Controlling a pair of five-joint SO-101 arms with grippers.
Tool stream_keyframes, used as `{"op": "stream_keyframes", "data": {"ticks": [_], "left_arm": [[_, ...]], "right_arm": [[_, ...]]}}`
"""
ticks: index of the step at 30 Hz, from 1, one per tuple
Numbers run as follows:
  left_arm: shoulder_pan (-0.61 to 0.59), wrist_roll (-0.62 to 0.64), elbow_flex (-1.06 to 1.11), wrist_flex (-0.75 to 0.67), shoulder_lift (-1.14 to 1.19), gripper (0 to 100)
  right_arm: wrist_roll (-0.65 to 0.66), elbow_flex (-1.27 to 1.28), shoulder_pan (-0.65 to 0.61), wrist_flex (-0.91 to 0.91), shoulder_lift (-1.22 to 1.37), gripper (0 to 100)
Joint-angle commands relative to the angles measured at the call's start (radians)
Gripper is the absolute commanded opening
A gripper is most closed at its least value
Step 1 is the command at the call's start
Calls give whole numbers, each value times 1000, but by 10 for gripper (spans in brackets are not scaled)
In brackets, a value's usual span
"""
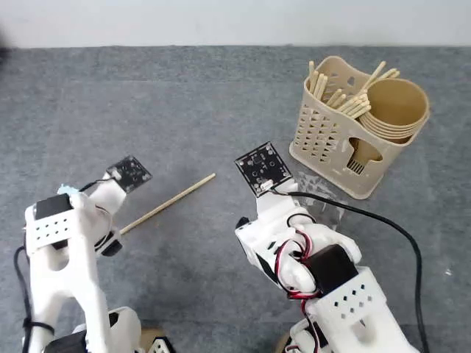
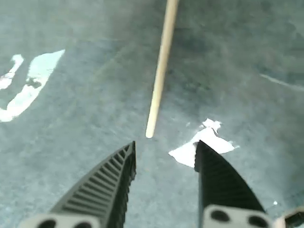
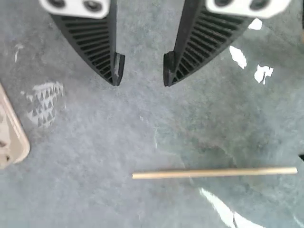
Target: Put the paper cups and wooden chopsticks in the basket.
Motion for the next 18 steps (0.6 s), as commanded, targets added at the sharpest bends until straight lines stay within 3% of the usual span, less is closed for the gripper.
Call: {"op": "stream_keyframes", "data": {"ticks": [1, 10, 18], "left_arm": [[-8, 21, -90, 35, -20, 210], [-186, 75, -180, 68, -20, 208], [-295, 181, -177, 68, -18, 115]], "right_arm": [[-21, -12, -5, -70, 10, 154], [-249, -150, -7, -113, 309, 154], [-448, -440, -30, -113, 728, 154]]}}
